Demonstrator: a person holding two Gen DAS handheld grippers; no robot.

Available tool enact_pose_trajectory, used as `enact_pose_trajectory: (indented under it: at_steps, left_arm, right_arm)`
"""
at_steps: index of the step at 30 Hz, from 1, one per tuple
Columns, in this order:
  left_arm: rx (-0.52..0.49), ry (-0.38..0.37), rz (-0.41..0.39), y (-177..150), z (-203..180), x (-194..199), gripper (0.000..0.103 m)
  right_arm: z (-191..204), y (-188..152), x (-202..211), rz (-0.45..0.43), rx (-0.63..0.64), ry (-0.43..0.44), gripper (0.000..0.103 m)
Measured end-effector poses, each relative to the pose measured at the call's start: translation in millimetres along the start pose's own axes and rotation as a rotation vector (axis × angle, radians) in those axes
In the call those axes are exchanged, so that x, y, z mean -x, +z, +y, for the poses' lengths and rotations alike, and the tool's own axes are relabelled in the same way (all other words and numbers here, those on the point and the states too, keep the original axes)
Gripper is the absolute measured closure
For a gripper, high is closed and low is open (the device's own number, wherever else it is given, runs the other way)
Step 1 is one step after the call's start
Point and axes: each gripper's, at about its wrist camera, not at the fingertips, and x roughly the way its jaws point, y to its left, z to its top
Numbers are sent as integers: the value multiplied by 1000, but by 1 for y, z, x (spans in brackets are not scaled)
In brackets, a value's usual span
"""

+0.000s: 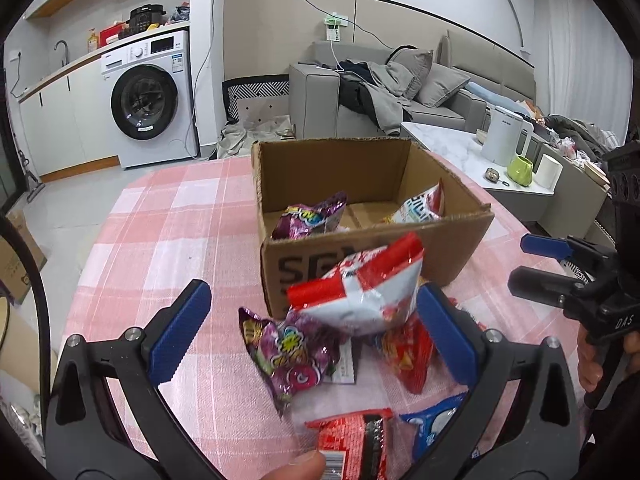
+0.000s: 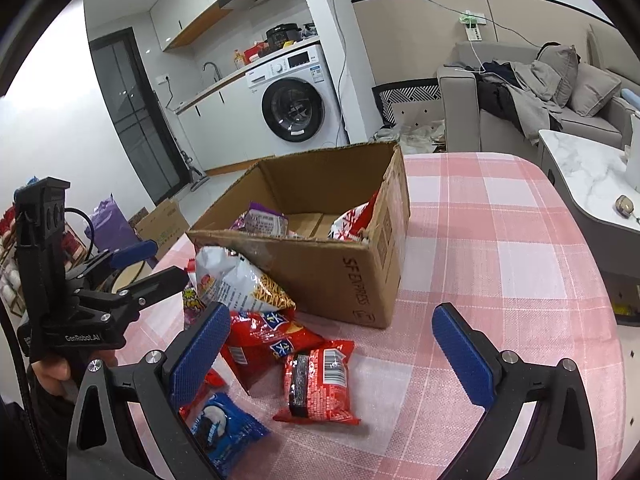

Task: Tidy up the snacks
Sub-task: 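Move both grippers back toward the red biscuit packs on the table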

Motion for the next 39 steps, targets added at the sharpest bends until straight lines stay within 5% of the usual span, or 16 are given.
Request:
enact_pose_trajectory:
  at_steps: [39]
  left_arm:
    - [-12,8,170,-72,6,-2,1]
  right_arm:
    - [10,-37,-52,255,119,-65,1]
